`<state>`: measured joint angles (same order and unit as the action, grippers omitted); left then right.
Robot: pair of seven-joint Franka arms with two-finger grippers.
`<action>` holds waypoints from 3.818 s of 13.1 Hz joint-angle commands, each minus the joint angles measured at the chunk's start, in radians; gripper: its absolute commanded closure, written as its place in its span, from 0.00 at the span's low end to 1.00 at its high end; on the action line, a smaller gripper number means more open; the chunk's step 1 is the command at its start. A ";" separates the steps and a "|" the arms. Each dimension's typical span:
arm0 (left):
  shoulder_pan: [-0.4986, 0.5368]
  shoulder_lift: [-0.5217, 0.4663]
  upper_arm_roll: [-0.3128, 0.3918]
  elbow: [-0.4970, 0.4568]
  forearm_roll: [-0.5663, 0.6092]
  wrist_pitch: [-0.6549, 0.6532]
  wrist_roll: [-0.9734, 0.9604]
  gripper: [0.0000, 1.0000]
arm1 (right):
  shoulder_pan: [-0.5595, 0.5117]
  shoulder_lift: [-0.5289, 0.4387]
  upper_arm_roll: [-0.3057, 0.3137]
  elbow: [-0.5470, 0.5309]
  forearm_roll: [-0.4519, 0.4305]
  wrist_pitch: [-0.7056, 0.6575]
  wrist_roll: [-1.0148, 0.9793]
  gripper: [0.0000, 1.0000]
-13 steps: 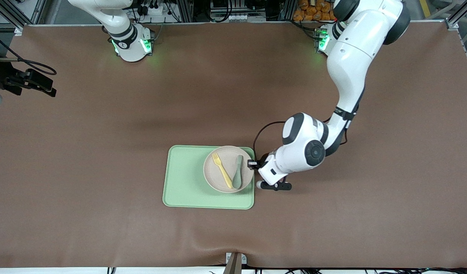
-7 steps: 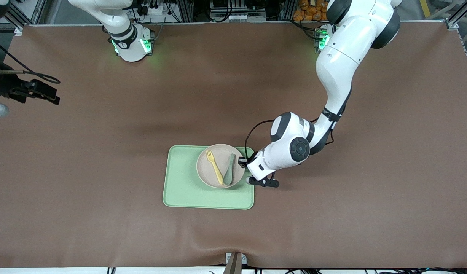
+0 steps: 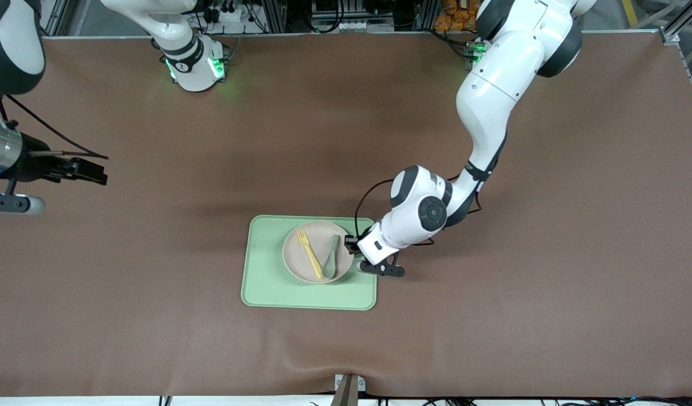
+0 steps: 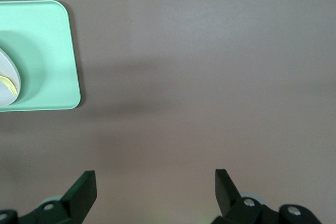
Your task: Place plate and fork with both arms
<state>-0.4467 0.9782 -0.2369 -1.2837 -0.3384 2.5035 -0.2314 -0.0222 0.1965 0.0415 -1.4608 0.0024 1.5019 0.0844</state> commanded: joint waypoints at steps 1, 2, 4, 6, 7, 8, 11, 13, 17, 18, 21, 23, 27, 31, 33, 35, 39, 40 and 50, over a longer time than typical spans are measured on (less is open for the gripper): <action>-0.009 0.019 0.008 0.035 -0.022 0.006 0.006 1.00 | 0.010 0.029 -0.002 0.017 0.013 -0.003 -0.006 0.00; -0.009 0.025 0.007 0.035 -0.024 0.008 0.003 1.00 | 0.018 0.053 0.000 0.019 0.019 0.000 -0.006 0.00; -0.010 0.025 0.007 0.035 -0.024 0.008 -0.020 0.06 | 0.028 0.089 0.001 0.020 0.100 0.065 -0.005 0.00; -0.015 0.017 0.007 0.035 -0.024 0.008 -0.025 0.00 | 0.030 0.135 0.001 0.020 0.157 0.127 -0.005 0.00; -0.015 0.014 0.007 0.035 -0.024 0.008 -0.032 0.00 | 0.036 0.158 0.001 0.020 0.166 0.150 -0.005 0.00; -0.012 0.011 0.004 0.035 -0.024 0.008 -0.042 0.00 | 0.050 0.172 0.001 0.022 0.168 0.185 -0.005 0.00; 0.002 -0.038 0.004 0.035 -0.024 0.003 -0.086 0.00 | 0.100 0.231 0.014 0.075 0.166 0.230 0.004 0.00; 0.006 -0.084 0.013 0.034 -0.022 -0.009 -0.147 0.00 | 0.143 0.286 0.014 0.132 0.163 0.236 -0.011 0.00; 0.101 -0.177 0.019 0.034 -0.010 -0.216 -0.171 0.00 | 0.272 0.392 0.011 0.203 0.151 0.364 -0.008 0.00; 0.127 -0.218 0.024 0.032 -0.004 -0.271 -0.171 0.00 | 0.289 0.417 0.014 0.203 0.154 0.412 -0.005 0.00; 0.192 -0.330 0.021 0.027 0.073 -0.446 -0.167 0.00 | 0.396 0.480 0.011 0.212 0.146 0.471 0.061 0.00; 0.250 -0.433 0.021 0.020 0.128 -0.651 -0.167 0.00 | 0.459 0.527 0.011 0.217 0.067 0.553 0.142 0.09; 0.378 -0.630 0.019 0.018 0.206 -1.006 -0.135 0.00 | 0.507 0.597 0.012 0.215 -0.074 0.610 0.156 0.30; 0.425 -0.733 0.018 0.012 0.363 -1.190 -0.083 0.00 | 0.527 0.647 0.014 0.215 -0.096 0.652 0.163 0.34; 0.470 -0.762 0.018 0.009 0.361 -1.198 -0.004 0.00 | 0.538 0.675 0.014 0.217 -0.094 0.691 0.182 0.36; 0.491 -0.802 0.018 -0.026 0.364 -1.203 0.042 0.00 | 0.548 0.696 0.012 0.217 -0.097 0.733 0.193 0.38; 0.427 -0.917 0.088 -0.120 0.375 -1.198 0.110 0.00 | 0.559 0.710 0.009 0.214 -0.116 0.745 0.193 0.45; 0.409 -0.918 0.120 -0.118 0.375 -1.195 0.127 0.00 | 0.559 0.710 0.009 0.211 -0.125 0.745 0.193 0.46; 0.411 -0.948 0.182 -0.111 0.357 -1.198 0.248 0.00 | 0.571 0.739 0.009 0.206 -0.168 0.756 0.222 0.49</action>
<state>-0.0381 0.0560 -0.0468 -1.3795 0.0136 1.2970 0.0378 0.5373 0.9098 0.0564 -1.2808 -0.1247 2.2519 0.2694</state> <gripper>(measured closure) 0.000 0.489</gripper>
